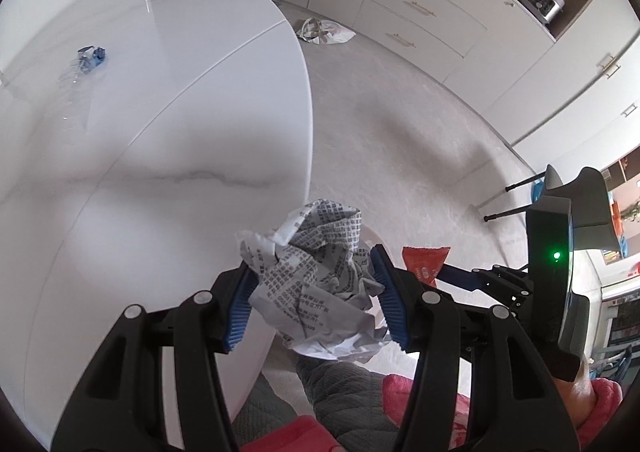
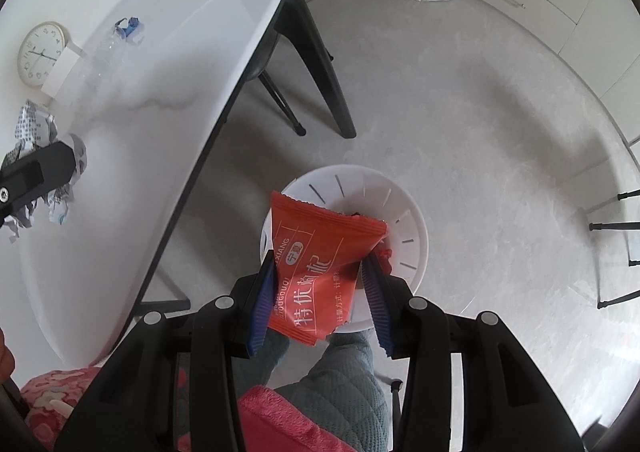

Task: Collect trash
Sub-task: 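Carry the paper and red packet over the bin while both tools open to drop them, then move the open left tool to the clear plastic bottle on the table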

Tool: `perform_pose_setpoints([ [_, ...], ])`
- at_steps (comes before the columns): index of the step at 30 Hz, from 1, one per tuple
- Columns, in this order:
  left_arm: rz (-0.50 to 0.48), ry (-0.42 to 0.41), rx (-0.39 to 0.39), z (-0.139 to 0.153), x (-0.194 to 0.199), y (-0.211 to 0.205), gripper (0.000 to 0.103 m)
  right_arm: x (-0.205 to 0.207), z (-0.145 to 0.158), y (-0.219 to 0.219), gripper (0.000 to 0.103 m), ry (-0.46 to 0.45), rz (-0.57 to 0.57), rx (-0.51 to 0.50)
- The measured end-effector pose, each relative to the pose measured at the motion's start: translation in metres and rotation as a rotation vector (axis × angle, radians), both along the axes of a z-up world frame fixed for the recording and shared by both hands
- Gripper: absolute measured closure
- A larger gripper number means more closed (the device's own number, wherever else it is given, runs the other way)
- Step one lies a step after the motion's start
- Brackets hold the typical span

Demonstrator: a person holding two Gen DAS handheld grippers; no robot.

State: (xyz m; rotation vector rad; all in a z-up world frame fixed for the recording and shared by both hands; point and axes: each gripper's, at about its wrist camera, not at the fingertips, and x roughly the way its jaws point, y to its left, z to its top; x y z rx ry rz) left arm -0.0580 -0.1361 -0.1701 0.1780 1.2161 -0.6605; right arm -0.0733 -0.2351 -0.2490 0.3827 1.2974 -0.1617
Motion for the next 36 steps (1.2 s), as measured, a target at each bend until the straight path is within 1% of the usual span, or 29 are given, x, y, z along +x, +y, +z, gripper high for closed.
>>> perform_pose_setpoints([
  [1,-0.004,0.0,0.002,-0.002,0.003,-0.001,0.049,-0.003,-0.002,-0.001,0.056,0.003,0.005,0.011],
  [2,-0.007,0.001,0.004,-0.002,0.002,-0.003,0.049,-0.003,-0.004,-0.002,0.038,0.009,0.007,0.019],
  [3,-0.011,0.002,0.006,-0.003,0.002,-0.005,0.049,-0.004,-0.004,-0.002,0.027,0.015,0.002,0.016],
  [4,-0.014,0.002,0.008,-0.003,0.001,-0.005,0.049,-0.006,-0.004,-0.003,0.009,0.021,-0.017,-0.007],
  [5,-0.018,0.003,0.011,-0.004,0.002,-0.006,0.049,-0.008,-0.003,-0.004,0.003,0.022,-0.033,-0.022],
  [8,-0.033,0.011,0.016,-0.007,-0.002,-0.01,0.049,-0.013,-0.004,-0.012,0.003,0.026,-0.069,-0.014],
  [12,-0.06,0.018,0.023,-0.01,-0.007,-0.015,0.049,-0.025,-0.006,-0.029,0.003,0.038,-0.152,0.002],
  [17,-0.098,0.026,0.024,-0.014,-0.011,-0.02,0.049,-0.043,-0.011,-0.053,0.003,0.04,-0.275,0.076],
  [20,-0.123,0.03,0.018,-0.014,-0.014,-0.022,0.049,-0.053,-0.01,-0.062,0.003,0.036,-0.317,0.079],
  [22,-0.148,0.031,0.016,-0.014,-0.017,-0.025,0.046,-0.055,-0.008,-0.064,0.003,0.031,-0.326,0.072],
  [23,-0.162,0.032,0.016,-0.014,-0.019,-0.027,0.042,-0.057,-0.008,-0.065,0.003,0.029,-0.331,0.071],
  [26,-0.198,0.018,0.027,-0.013,-0.024,-0.031,0.018,-0.059,-0.007,-0.07,0.003,0.026,-0.343,0.076],
  [27,-0.208,0.006,0.032,-0.011,-0.025,-0.032,0.013,-0.06,-0.007,-0.071,0.003,0.025,-0.346,0.075],
  [28,-0.214,-0.002,0.034,-0.01,-0.026,-0.033,0.01,-0.06,-0.007,-0.071,0.003,0.024,-0.347,0.074],
  [29,-0.219,-0.011,0.038,-0.009,-0.027,-0.034,0.008,-0.06,-0.007,-0.072,0.003,0.024,-0.347,0.073],
  [32,-0.224,-0.018,0.044,-0.008,-0.028,-0.033,0.008,-0.058,-0.007,-0.071,0.003,0.025,-0.345,0.073],
  [36,-0.206,-0.009,0.053,-0.009,-0.023,-0.03,0.008,-0.054,-0.007,-0.068,0.003,0.025,-0.333,0.073],
])
